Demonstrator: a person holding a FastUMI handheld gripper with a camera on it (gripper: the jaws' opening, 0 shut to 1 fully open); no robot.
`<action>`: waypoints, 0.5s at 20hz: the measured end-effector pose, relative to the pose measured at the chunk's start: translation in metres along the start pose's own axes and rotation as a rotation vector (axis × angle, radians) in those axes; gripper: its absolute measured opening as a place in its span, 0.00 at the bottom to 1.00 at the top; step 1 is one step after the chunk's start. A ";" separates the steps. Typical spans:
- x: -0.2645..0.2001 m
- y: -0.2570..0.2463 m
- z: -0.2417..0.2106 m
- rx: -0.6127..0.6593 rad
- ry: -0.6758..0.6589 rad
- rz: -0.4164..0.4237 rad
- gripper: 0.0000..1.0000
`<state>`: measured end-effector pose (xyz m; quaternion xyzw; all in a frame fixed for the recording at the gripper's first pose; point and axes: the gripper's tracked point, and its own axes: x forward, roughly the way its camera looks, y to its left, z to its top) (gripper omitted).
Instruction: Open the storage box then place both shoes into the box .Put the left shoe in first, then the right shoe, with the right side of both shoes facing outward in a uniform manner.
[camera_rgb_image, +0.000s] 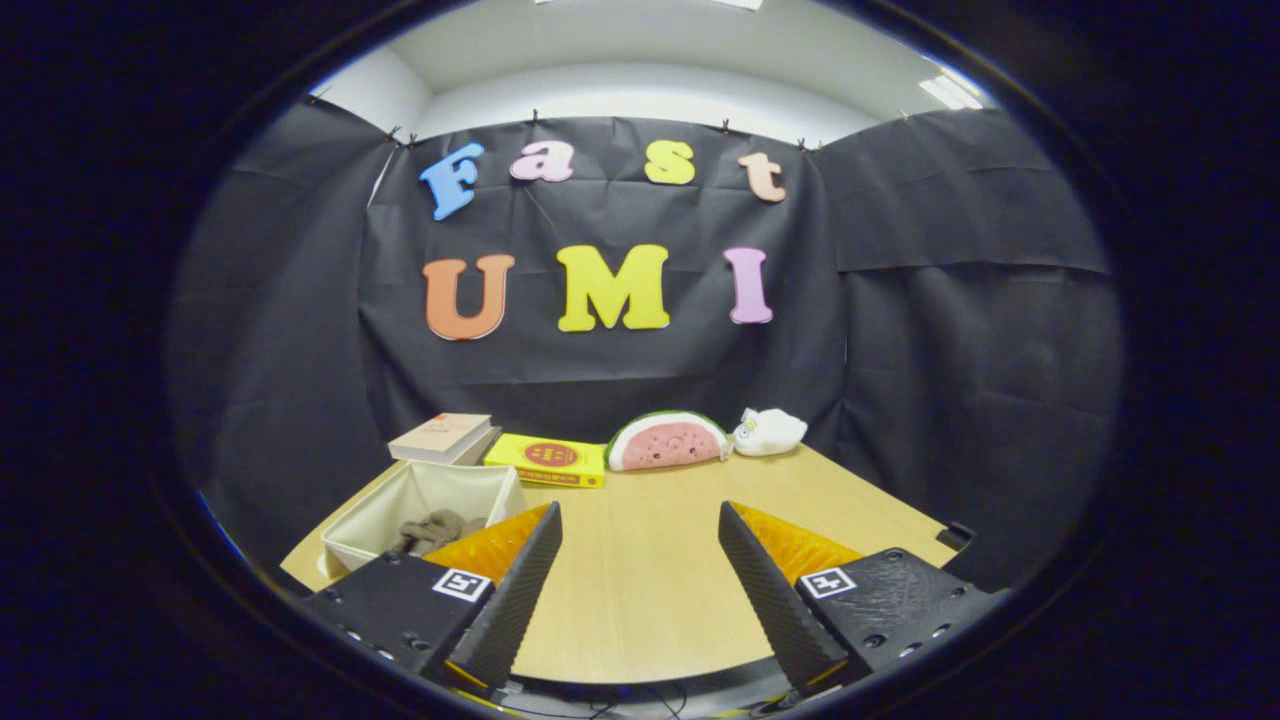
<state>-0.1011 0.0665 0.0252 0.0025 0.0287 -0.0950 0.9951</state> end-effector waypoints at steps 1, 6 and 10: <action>-0.004 -0.005 -0.003 0.006 -0.004 -0.006 0.96; -0.011 -0.033 -0.005 -0.013 -0.079 -0.042 0.96; -0.014 -0.041 -0.002 -0.011 -0.144 -0.043 0.96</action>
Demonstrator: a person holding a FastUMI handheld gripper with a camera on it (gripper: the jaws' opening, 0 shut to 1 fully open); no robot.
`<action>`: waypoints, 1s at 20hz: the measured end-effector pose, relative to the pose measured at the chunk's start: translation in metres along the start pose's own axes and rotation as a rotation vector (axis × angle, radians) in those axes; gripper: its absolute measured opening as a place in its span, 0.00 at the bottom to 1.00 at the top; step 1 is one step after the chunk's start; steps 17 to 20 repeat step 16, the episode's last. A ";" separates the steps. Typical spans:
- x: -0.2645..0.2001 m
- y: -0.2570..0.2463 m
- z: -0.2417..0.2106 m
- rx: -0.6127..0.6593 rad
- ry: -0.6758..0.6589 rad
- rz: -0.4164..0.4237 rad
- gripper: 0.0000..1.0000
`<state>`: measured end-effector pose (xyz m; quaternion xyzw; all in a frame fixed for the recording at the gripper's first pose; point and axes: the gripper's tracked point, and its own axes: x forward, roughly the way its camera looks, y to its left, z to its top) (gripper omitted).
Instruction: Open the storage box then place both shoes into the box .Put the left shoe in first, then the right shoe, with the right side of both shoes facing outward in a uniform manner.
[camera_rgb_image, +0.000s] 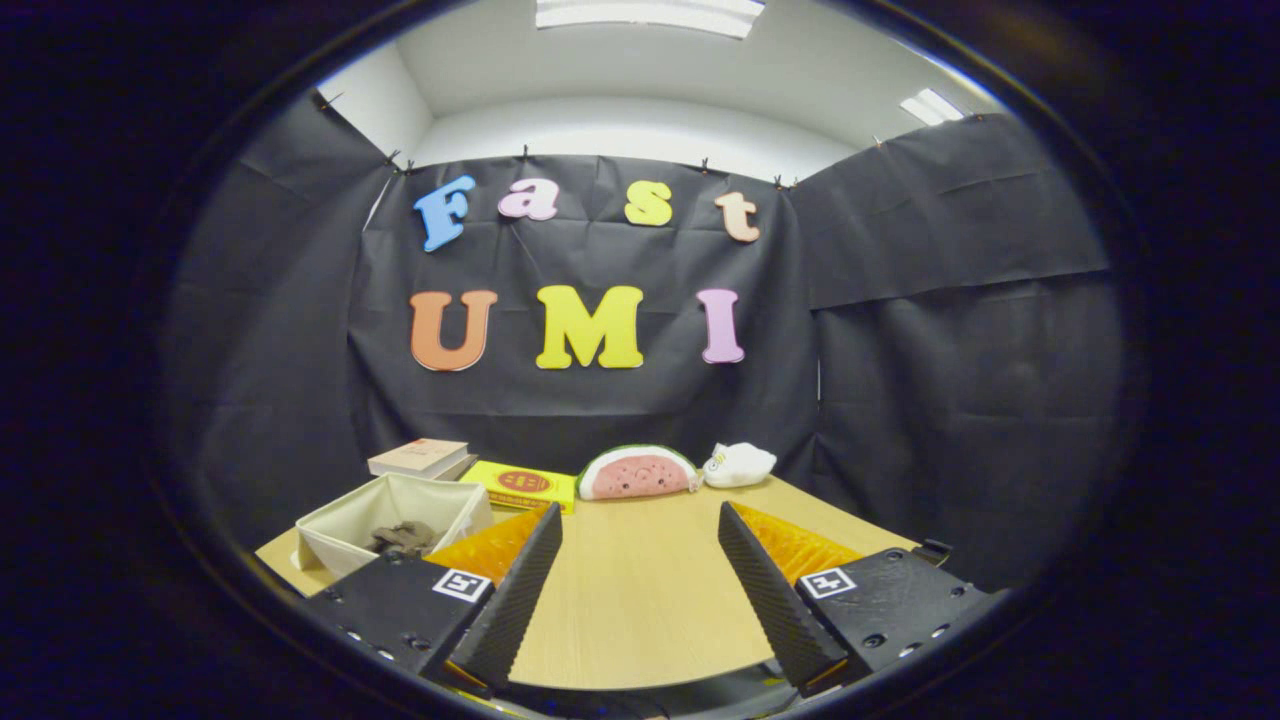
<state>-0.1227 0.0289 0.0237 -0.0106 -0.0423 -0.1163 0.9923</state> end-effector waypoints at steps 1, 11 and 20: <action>-0.002 0.000 -0.001 0.002 -0.003 0.001 0.96; -0.016 0.029 -0.004 -0.014 -0.006 0.060 0.97; -0.017 0.026 -0.006 -0.043 -0.022 0.054 0.97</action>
